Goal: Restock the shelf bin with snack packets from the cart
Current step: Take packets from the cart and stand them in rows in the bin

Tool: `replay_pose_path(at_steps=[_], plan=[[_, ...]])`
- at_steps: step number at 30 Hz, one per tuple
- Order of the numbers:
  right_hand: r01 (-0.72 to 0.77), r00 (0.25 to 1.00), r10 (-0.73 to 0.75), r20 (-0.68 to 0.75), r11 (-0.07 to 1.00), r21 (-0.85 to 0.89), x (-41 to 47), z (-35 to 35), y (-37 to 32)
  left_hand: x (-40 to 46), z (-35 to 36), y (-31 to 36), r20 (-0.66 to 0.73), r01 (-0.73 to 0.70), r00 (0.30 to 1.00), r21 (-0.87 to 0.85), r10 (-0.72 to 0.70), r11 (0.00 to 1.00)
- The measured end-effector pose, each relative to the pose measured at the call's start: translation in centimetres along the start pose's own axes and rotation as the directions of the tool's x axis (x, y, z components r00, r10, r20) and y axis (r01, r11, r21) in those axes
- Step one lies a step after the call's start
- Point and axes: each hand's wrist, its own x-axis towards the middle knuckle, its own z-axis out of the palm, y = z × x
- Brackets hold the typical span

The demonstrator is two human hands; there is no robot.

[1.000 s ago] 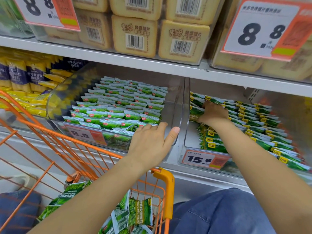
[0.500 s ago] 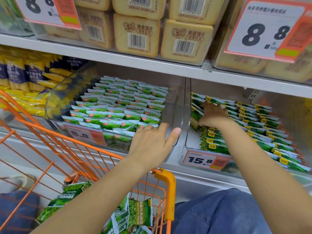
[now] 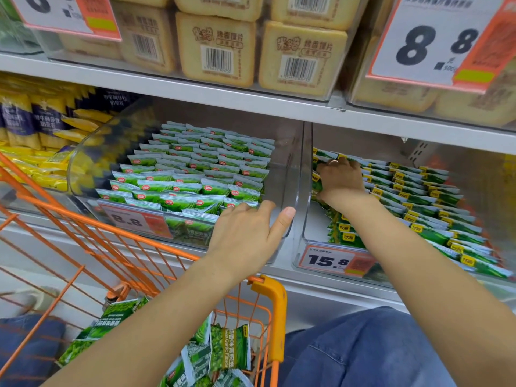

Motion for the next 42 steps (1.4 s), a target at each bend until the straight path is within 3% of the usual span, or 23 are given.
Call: replay_pose_path(at_steps=[8, 12, 17, 21, 30, 33, 36, 39, 40, 42], plan=[[-0.06, 0.994, 0.055, -0.097, 0.997, -0.056, 0.5, 0.5, 0.5, -0.1, -0.1, -0.1, -0.037, -0.007, 0.999, 0.018, 0.007, 1.0], [-0.114, 0.986, 0.117, -0.122, 0.993, 0.034, 0.5, 0.7, 0.6, -0.2, -0.1, -0.1, -0.044, -0.016, 0.999, 0.018, 0.017, 1.0], [-0.017, 0.98, 0.023, -0.196, 0.999, 0.028, 0.2, 0.7, 0.5, -0.1, 0.0, -0.2, -0.048, -0.017, 0.999, 0.0, 0.017, 1.0], [0.008, 0.986, 0.01, -0.167, 0.995, 0.104, 0.0, 0.2, 0.4, -0.2, -0.1, -0.1, -0.052, -0.02, 0.998, -0.009, 0.019, 1.0], [-0.015, 0.985, 0.015, -0.172, 1.0, 0.0, 0.4, 0.4, 0.4, -0.1, -0.2, -0.2, -0.025, -0.023, 0.999, 0.036, 0.024, 0.999], [-0.029, 0.991, 0.041, -0.13, 0.995, 0.09, 0.1, 0.4, 0.4, -0.2, -0.3, -0.1, -0.002, -0.027, 1.0, 0.056, 0.027, 0.998], [-0.055, 0.995, 0.073, -0.075, 0.974, 0.221, -1.1, -1.4, 1.2, -0.2, -1.0, -0.1, 0.001, -0.016, 1.0, -0.151, 0.017, 0.988], [-0.044, 0.964, 0.142, -0.225, 0.919, 0.392, -4.5, -4.4, 1.4, -1.4, -2.9, -1.2, -0.104, -0.05, 0.995, -0.429, 0.005, 0.902], [0.005, 0.926, 0.157, -0.345, 0.905, 0.425, -6.3, -5.0, 1.2, -2.2, -3.9, -1.9, -0.14, -0.057, 0.99, -0.474, -0.011, 0.879], [0.183, 0.776, 0.102, -0.623, 0.908, 0.376, -10.3, -5.7, 0.3, -4.7, -6.0, -3.8, -0.134, -0.046, 0.991, -0.529, -0.03, 0.847]])
